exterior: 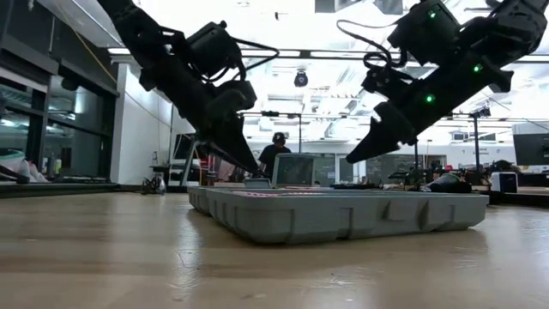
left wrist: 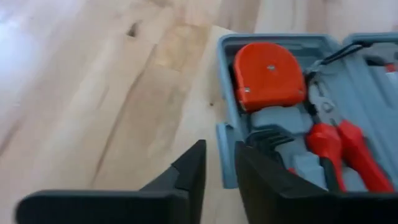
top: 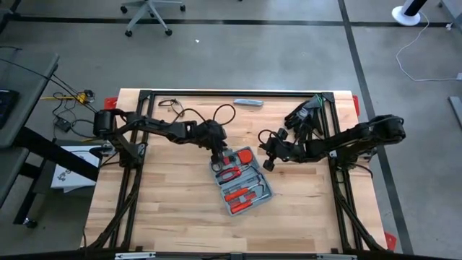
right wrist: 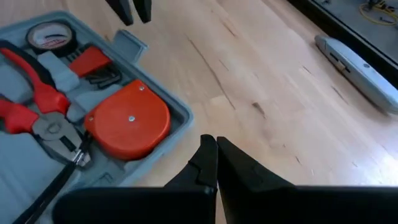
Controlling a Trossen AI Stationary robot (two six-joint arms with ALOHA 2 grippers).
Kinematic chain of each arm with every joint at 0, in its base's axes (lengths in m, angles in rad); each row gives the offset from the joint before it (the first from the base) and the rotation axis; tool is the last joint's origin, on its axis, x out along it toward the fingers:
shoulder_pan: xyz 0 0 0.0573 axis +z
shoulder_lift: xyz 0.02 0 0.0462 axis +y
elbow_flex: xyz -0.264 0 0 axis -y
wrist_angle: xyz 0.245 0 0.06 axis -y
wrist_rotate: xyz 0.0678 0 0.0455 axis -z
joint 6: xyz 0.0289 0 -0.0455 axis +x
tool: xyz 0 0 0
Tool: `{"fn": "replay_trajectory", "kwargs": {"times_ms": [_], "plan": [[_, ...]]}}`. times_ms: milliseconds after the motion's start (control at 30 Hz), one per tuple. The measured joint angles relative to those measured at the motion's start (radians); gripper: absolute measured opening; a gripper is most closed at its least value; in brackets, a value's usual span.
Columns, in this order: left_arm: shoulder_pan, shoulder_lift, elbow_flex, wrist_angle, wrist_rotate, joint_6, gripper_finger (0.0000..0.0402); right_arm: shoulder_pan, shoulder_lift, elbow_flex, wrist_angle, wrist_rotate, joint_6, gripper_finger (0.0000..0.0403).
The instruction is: Prefit tool cases
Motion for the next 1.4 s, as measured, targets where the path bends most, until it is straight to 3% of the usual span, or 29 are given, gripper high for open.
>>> {"fn": "replay_trajectory", "kwargs": {"times_ms": [400,567,833,1000,1400], "plan": [[0.089,0.009,0.000,0.016,0.155,-0.028,0.0199,0.000,-0.214,-0.016,-0.198,0.009,0.014,0.0000],[0.096,0.073,-0.001,0.052,0.252,-0.050,0.0209,0.000,-0.246,-0.061,-0.202,0.016,0.065,0.0000],[0.097,0.121,-0.001,0.086,0.242,-0.025,0.0207,0.002,-0.243,-0.071,-0.209,0.014,0.105,0.0000],[0.096,0.120,-0.001,0.093,0.205,-0.017,0.0182,0.002,-0.243,-0.071,-0.212,0.014,0.106,0.0000],[0.097,0.118,0.000,0.103,0.201,0.001,0.0055,0.002,-0.243,-0.071,-0.215,0.014,0.109,0.0000]]}}
